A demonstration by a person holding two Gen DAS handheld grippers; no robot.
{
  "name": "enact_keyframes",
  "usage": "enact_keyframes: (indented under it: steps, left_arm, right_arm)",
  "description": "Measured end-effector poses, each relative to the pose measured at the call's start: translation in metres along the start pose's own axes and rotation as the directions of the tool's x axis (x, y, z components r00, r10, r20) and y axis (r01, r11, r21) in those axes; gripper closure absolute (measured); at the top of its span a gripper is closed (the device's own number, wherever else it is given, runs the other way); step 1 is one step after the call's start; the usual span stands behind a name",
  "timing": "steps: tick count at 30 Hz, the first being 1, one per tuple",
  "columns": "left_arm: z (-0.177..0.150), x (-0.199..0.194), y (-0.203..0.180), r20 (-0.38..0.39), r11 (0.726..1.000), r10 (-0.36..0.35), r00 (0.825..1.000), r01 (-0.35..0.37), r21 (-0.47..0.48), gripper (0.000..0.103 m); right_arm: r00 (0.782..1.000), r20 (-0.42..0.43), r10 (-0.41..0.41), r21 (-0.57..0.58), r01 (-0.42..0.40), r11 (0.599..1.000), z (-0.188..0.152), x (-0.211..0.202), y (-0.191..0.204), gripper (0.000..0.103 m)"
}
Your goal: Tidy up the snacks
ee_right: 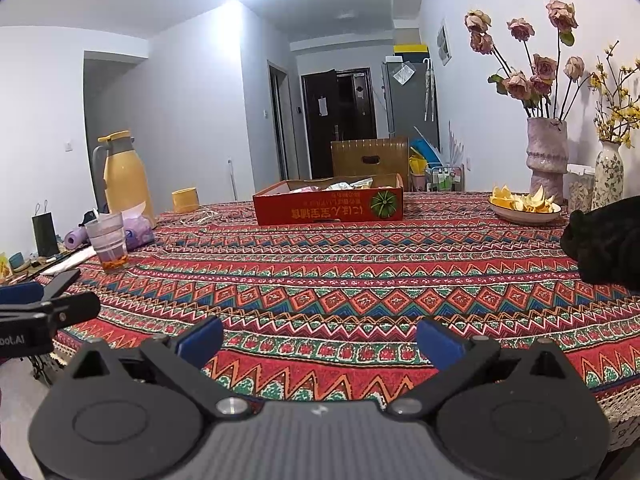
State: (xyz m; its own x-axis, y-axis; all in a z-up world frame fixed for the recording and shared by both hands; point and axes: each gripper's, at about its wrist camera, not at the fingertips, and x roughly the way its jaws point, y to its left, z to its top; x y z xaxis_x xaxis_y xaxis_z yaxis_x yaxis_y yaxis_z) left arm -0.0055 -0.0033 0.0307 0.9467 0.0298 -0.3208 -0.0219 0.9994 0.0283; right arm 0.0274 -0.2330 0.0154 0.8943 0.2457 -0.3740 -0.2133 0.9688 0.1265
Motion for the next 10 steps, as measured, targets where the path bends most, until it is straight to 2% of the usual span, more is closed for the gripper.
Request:
enact_keyframes:
  steps: [10]
  left_arm:
    - [-0.0005, 0.0007, 0.0016, -0.020, 1.000, -0.020, 1.000, 0.019, -0.005, 0.000]
  right_arm:
    - [1.000, -0.006, 0.001, 0.000, -0.001, 1.000, -0.0011, 0.0009, 0.0007, 0.000]
